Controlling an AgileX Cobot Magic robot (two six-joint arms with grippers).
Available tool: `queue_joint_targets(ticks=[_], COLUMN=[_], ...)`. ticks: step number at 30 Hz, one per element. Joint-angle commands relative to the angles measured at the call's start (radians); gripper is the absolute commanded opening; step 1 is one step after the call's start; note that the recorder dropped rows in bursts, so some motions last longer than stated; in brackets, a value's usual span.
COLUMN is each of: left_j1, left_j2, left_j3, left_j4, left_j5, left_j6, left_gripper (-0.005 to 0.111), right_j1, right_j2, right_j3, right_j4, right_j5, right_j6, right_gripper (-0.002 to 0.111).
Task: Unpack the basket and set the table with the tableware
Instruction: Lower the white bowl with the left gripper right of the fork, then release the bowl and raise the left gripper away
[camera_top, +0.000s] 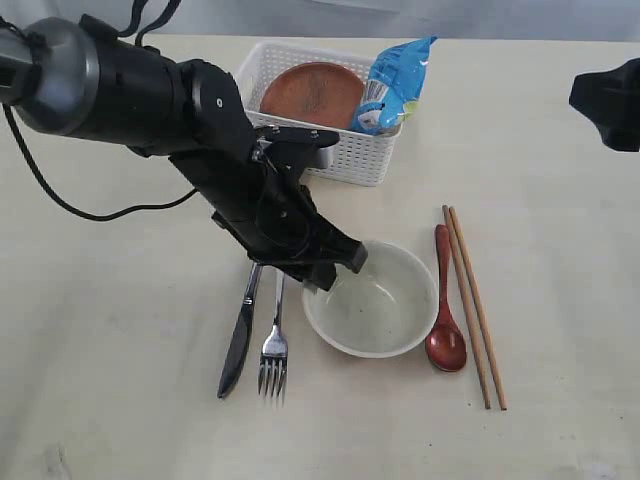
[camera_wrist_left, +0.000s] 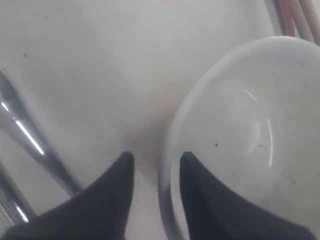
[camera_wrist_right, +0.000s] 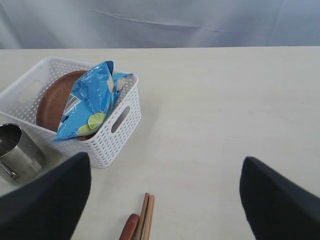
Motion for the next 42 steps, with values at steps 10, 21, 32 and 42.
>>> queue_joint_targets(ticks=[10,21,32,42], left_j1=[-0.003,0.053,0.309,0.386], left_j2=[-0.141,-0.206,-0.141,-0.052], left_j3=[-0.026,-0.210,-0.297,-0.297], left_j4=[0.125,0.202,0.253,0.251], left_j5=[0.001,-0.251,-0.191,-0.236], left_j6=[0.000,-0.074,-0.083,-0.083], left_gripper=[0.048,0.070,0.070,0.070], right_j1=[-0.006,-0.006,0.191,0.215], right_j2=[-0.004,-0.004,0.155,0.447], right_j3=[-0.001,-0.001,-0.001,-0.270], right_j4=[-0.004,-0.002,0.056,0.094], right_j5=[0.018,0.018,-0.111,-0.064], right_j6=[-0.002,-0.002,-0.089,-0.082], right_gripper=[0.076,0.076,0.076,0.076])
